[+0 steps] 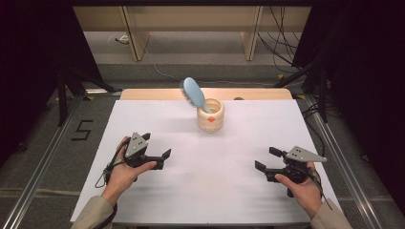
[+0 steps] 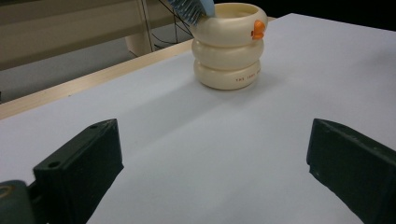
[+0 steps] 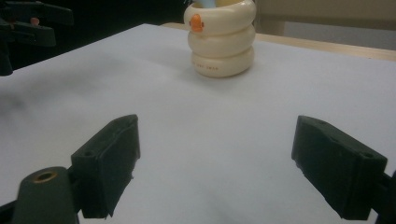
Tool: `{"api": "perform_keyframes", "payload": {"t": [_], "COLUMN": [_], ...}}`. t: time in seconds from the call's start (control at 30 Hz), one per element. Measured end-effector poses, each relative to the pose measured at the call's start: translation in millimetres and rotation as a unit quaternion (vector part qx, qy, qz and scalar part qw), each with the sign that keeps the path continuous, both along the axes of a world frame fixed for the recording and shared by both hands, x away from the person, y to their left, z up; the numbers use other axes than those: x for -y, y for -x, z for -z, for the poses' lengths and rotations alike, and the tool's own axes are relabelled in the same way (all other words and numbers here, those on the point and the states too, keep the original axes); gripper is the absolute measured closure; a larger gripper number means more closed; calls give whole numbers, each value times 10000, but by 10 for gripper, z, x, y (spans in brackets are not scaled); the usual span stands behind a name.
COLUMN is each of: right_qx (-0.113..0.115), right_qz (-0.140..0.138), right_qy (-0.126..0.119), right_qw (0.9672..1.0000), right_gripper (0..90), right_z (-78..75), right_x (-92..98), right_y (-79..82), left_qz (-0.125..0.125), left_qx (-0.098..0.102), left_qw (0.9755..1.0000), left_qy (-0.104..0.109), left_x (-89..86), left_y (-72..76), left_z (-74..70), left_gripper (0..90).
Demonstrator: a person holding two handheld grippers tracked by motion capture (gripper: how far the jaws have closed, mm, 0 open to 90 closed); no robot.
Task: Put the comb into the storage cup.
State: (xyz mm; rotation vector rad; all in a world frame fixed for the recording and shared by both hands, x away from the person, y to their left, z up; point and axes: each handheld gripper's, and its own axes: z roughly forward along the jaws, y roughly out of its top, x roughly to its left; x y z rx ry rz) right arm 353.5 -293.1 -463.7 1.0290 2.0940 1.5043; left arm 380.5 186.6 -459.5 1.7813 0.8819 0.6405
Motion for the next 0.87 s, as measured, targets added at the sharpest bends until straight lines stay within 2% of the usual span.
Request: {"api": "perform_keyframes", "payload": {"t": [0.37,0.87], "right_qx": [-6,-22], "right_qz": [-28,-30], "right_qy": [18,40], "right_qw": [10000,10000], "right_gripper": [161,161], "right_z": [5,16], "right_x": [-11,-9], "right_y": [-1,-9], "left_qz": [-172,-184], "left_qx": [-12,-122], "left_qw": [9998,9998], "left_qy": [40,18], "left_x": [-154,-157], "left_y": [44,30], "left_z": [45,95], "left_gripper": [30,37]}}
